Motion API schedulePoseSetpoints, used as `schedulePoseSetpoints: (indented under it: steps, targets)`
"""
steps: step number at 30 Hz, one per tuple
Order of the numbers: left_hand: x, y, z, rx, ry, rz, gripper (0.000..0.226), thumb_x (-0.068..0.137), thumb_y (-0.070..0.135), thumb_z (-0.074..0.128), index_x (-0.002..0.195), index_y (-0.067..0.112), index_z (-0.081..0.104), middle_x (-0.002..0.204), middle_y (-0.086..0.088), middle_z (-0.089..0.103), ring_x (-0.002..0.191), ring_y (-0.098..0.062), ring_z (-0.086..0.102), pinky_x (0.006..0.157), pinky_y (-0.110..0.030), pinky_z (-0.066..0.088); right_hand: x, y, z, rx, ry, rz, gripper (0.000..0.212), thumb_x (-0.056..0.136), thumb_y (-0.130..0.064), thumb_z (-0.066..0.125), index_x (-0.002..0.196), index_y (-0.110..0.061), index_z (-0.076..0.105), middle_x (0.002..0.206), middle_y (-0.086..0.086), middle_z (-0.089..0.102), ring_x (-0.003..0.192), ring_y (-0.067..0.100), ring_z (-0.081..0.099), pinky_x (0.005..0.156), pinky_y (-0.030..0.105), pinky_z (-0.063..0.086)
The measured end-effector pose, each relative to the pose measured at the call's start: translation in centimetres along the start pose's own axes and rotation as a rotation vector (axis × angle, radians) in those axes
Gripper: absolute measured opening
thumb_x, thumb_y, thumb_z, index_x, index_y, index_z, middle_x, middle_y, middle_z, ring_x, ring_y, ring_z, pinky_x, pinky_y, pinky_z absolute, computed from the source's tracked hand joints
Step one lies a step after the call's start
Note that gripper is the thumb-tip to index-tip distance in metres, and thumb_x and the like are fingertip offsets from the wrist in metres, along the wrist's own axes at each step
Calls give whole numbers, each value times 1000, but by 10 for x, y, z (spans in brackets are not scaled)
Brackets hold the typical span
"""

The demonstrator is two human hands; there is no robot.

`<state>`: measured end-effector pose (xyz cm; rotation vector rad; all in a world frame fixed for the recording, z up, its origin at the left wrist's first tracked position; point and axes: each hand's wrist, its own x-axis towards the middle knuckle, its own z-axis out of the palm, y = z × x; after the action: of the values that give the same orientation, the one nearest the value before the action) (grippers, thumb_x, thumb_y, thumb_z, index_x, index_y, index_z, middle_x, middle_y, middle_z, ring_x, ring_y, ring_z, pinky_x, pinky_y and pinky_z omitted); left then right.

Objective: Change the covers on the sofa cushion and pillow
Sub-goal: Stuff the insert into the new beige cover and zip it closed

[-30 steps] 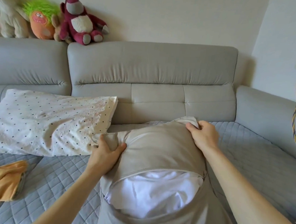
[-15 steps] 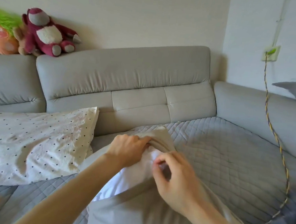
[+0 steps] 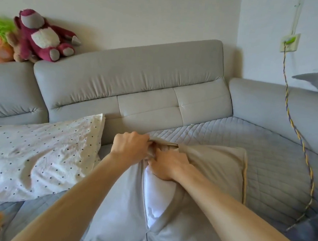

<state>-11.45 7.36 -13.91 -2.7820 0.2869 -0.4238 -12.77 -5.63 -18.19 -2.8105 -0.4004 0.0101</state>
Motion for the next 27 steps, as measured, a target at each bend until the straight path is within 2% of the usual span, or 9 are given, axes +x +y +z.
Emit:
schedulePoseSetpoints:
  steps: [3,5,8,12,15,18,23,25,27]
  targets:
    - [11,-21,0,95,72,-6,24,102,38,39,106,30,61,103,-1,68,96,-29,67,67,-32,38,-6,1,5,-141,-141,8,59,99,-59,27,143,-25,46,148,9,44,138,30,35,106,44,30]
    - [15,-32,4,118,93,-28,31,101,48,38,103,30,63,99,-2,70,92,-30,68,66,-31,37,-20,1,12,-240,-145,-49,46,104,-46,28,130,-23,58,133,11,57,125,31,48,92,41,33]
    - [15,-26,10,72,92,-31,33,99,52,40,102,28,62,99,-4,69,92,-32,67,64,-32,36,-36,6,28,-269,37,-190,35,101,-25,34,113,-23,67,114,11,64,111,33,54,80,39,32]
    - [16,-14,7,59,108,5,30,101,48,41,98,26,62,96,-2,68,89,-30,67,63,-32,36,-30,17,42,-325,366,-330,42,79,-28,33,69,-19,72,103,3,62,105,31,52,86,42,36]
    - [13,-14,5,111,112,11,22,101,38,44,92,27,61,90,2,68,84,-28,67,59,-32,33,-28,10,43,-186,339,-364,52,83,-42,35,94,-8,73,133,8,52,125,36,46,102,49,38]
    - [10,-13,0,152,126,39,18,100,29,43,87,28,55,90,3,68,85,-28,67,57,-31,29,-26,5,33,201,302,-138,58,92,-48,34,122,-5,57,137,12,50,121,38,51,97,43,44]
    - [13,-4,-11,186,88,49,15,97,22,43,97,25,57,94,1,64,93,-30,65,63,-33,32,5,13,19,575,87,228,80,82,-54,1,133,-12,47,142,18,48,124,39,48,96,47,36]
    - [15,0,-14,192,91,53,15,96,22,44,100,24,58,96,0,66,93,-31,65,63,-33,32,15,17,14,713,1,272,65,94,-42,10,139,-12,46,147,18,45,132,36,44,107,48,35]
    - [16,6,-18,182,77,68,14,95,25,45,101,24,58,99,0,66,95,-31,64,64,-33,32,14,19,11,767,-22,293,65,96,-52,16,143,-16,45,147,15,47,133,33,45,111,49,34]
